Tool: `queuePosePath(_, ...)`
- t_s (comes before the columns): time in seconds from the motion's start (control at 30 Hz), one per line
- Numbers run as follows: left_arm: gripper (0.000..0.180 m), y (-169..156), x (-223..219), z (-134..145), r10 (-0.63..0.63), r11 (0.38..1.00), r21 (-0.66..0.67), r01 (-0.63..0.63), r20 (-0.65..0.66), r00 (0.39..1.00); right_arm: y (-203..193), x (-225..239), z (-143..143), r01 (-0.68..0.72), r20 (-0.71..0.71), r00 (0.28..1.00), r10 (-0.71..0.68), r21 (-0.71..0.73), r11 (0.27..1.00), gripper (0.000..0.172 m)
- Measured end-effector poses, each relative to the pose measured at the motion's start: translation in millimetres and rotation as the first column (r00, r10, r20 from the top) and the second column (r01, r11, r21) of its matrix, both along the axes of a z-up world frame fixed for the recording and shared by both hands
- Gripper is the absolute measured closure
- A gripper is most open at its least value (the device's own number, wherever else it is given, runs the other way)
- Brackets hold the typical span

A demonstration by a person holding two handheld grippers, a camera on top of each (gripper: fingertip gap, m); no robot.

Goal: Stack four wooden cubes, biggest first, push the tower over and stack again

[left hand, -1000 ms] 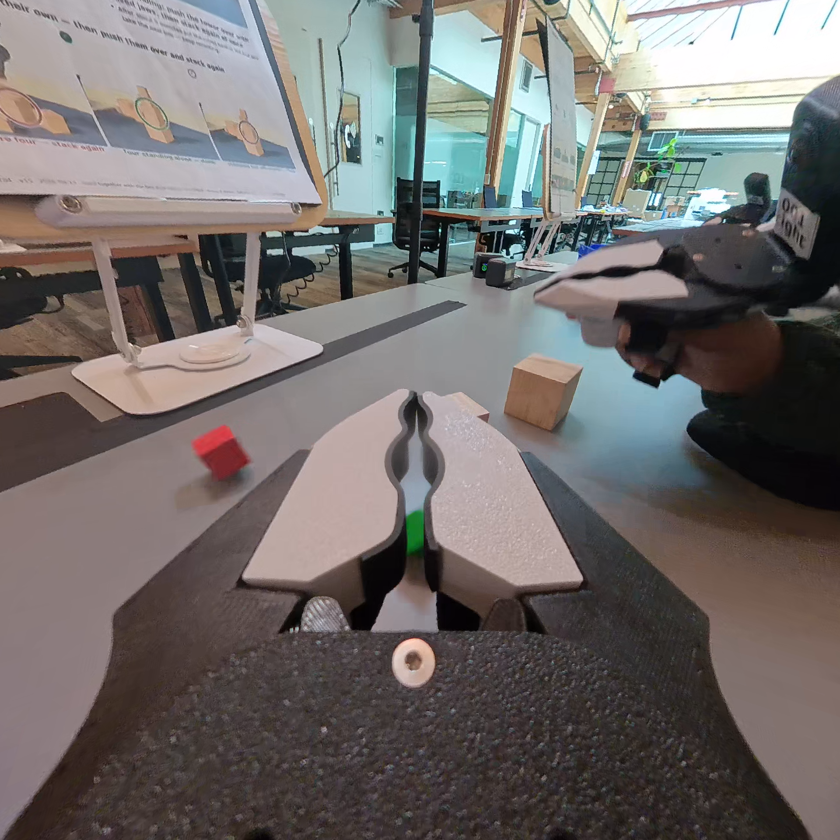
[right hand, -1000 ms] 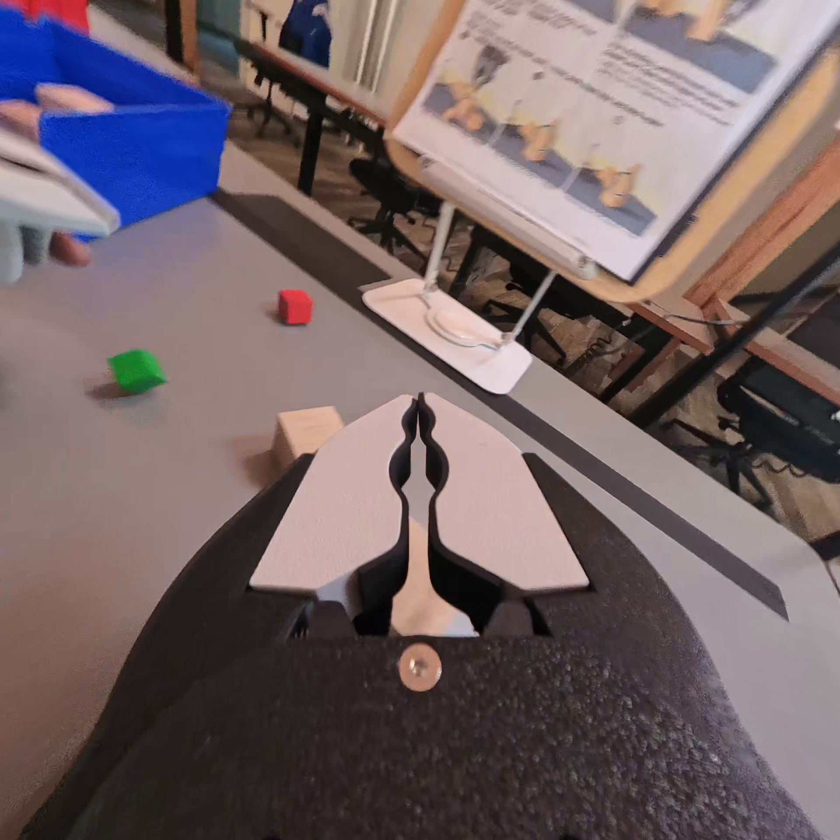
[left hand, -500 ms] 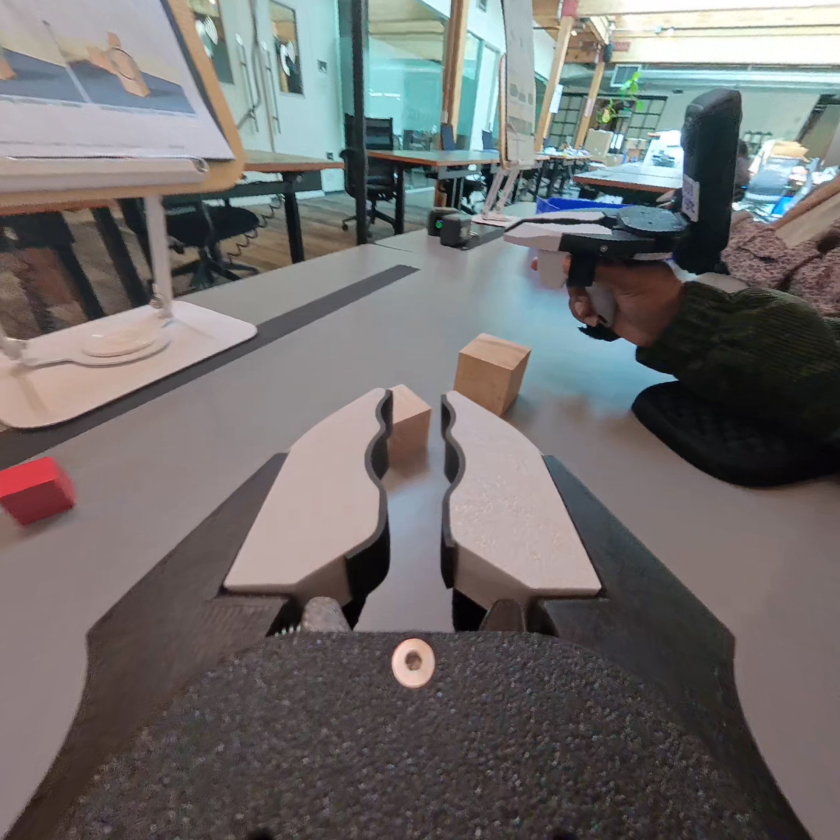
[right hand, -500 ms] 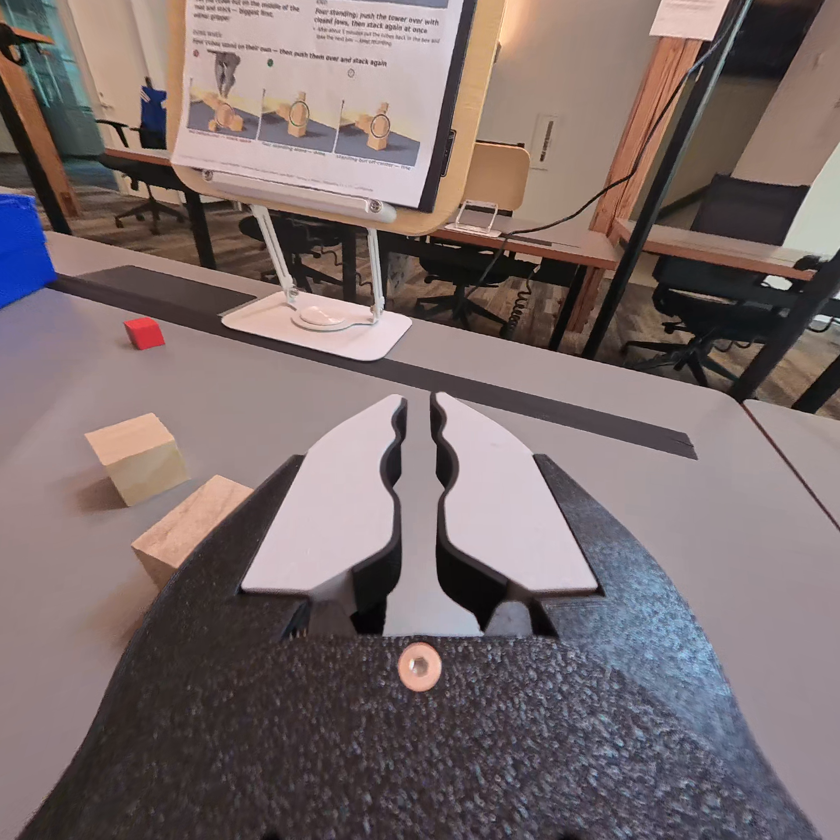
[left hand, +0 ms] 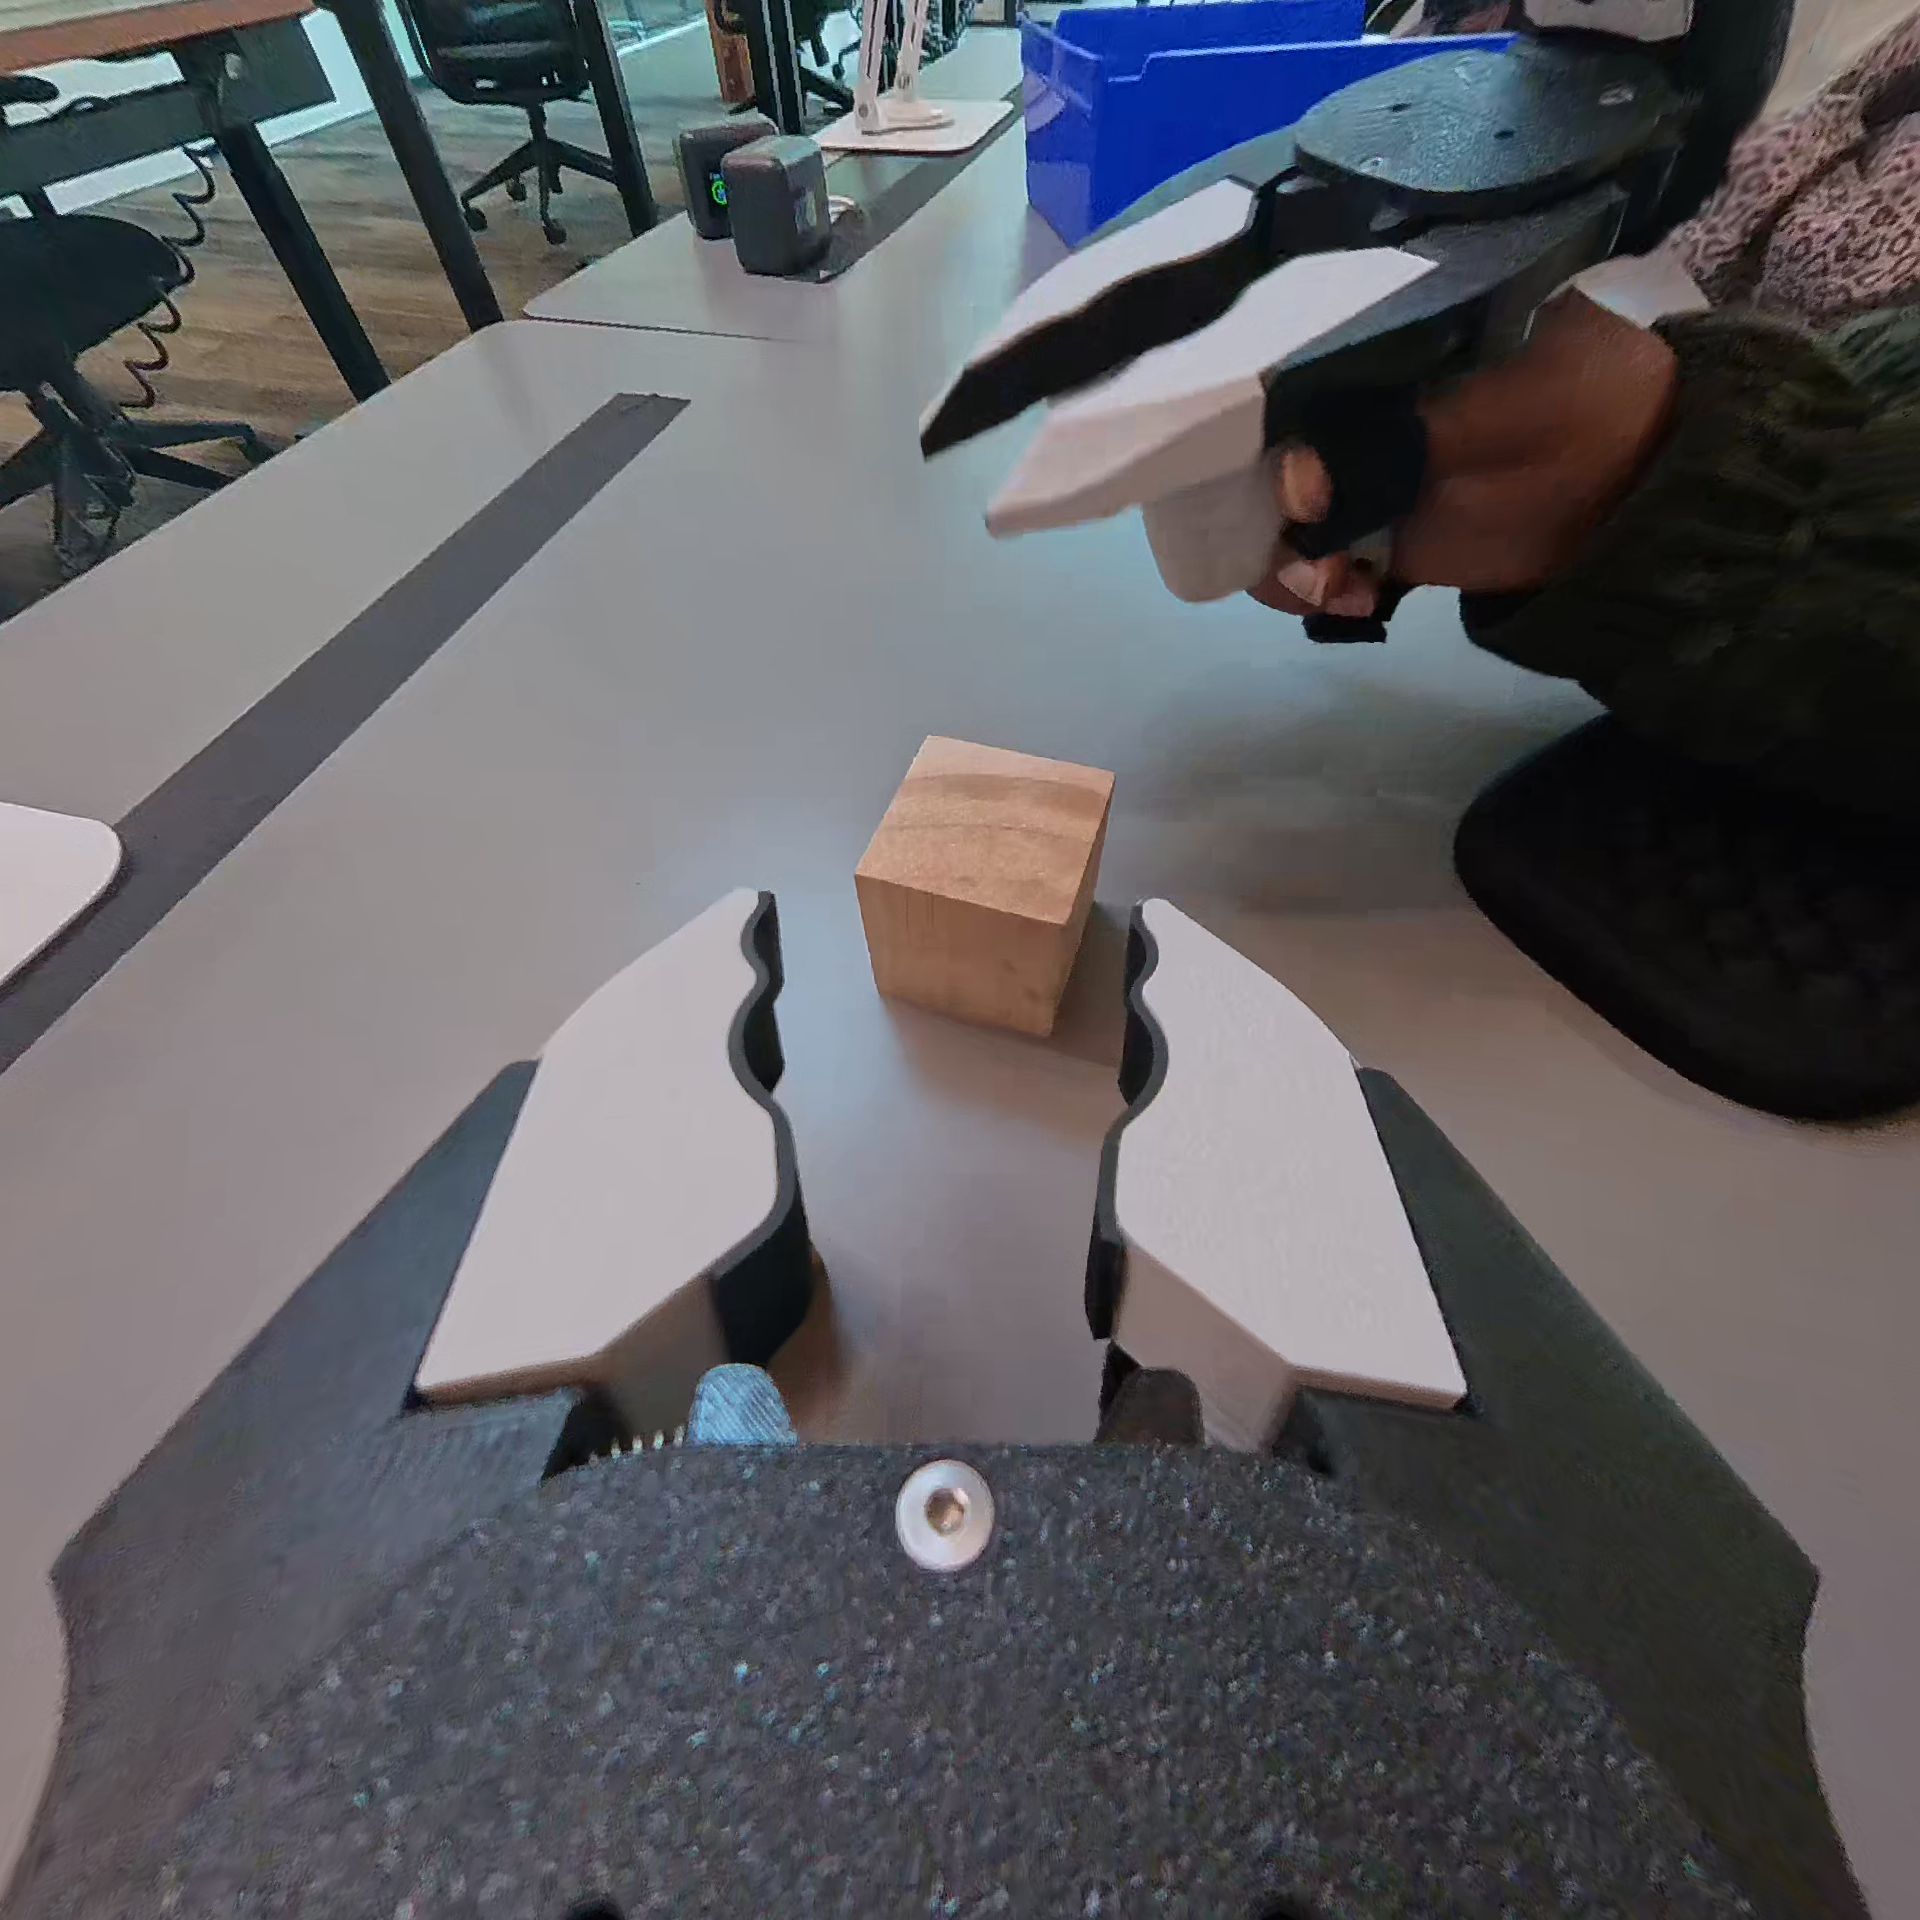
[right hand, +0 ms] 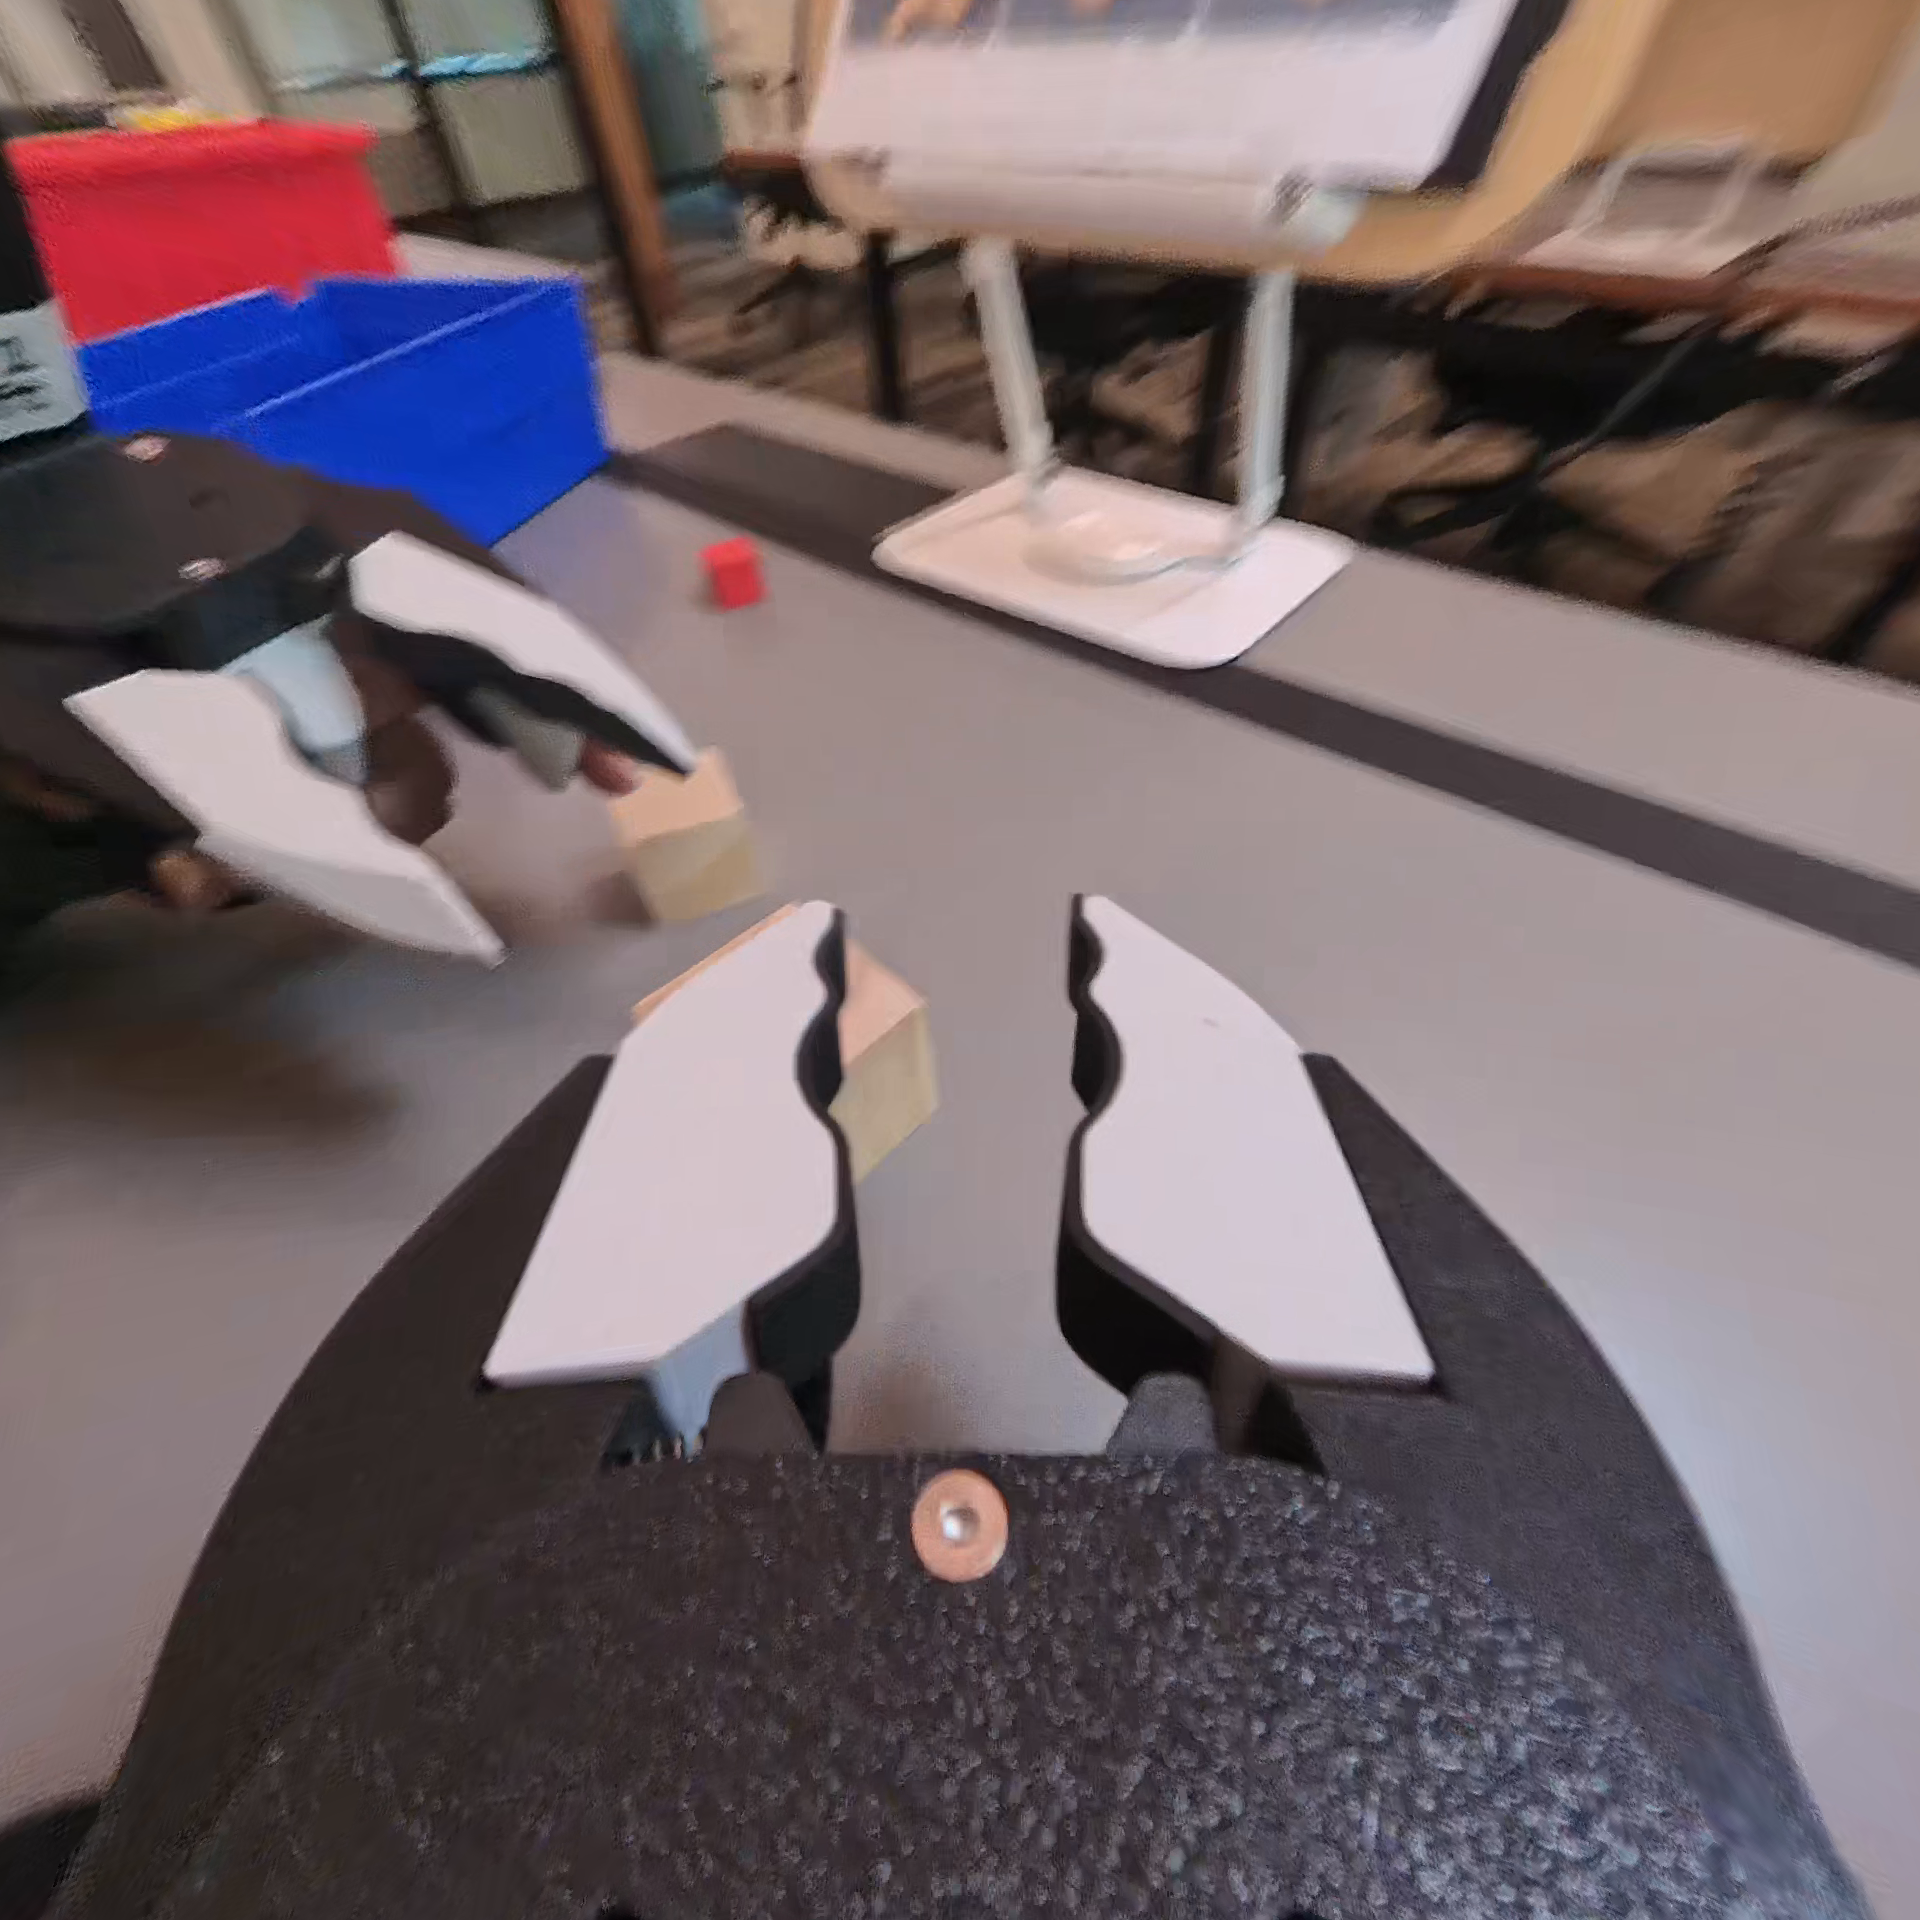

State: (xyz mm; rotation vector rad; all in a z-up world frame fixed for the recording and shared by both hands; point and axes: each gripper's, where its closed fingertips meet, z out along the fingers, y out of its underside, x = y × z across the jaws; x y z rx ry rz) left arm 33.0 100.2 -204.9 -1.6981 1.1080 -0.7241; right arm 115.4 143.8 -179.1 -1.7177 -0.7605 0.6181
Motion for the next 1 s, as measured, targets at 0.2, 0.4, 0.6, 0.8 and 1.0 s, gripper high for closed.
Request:
queuePosePath(0.2,0.119,-3.3,-9.3,-3.3,0.021,1.0,0.01,-0.021,0.005,1.0,-42.5,-33.3,-64.1,-0.321,0.225,0.904,0.364,-0.204,0.925,0.083)
queuePosePath(0.4,0.121,-7.8,-36.2,6.6,0.065,0.998,0.001,-0.065,0.058,0.996,-25.9,-51.9,-91.2,-0.299,0.354,0.863,0.36,-0.218,0.929,0.104)
queuePosePath(0.6,0.116,-24.8,-47.1,17.6,0.025,1.0,-0.008,-0.025,0.061,0.998,-53.9,-77.1,-59.0,-0.366,0.276,0.884,0.378,-0.094,0.926,0.106)
queuePosePath(0.8,0.115,-53.2,-41.1,-14.9,-0.094,0.996,-0.022,0.091,-0.177,0.98,-91.8,-119.4,-70.5,-0.485,0.357,0.796,0.488,-0.104,0.868,0.106)
queuePosePath(1.0,0.121,-71.1,-42.7,-33.8,-0.19,0.982,-0.055,0.182,-0.325,0.926,-105.9,-129.1,-74.1,-0.529,0.394,0.756,0.523,-0.102,0.842,0.106)
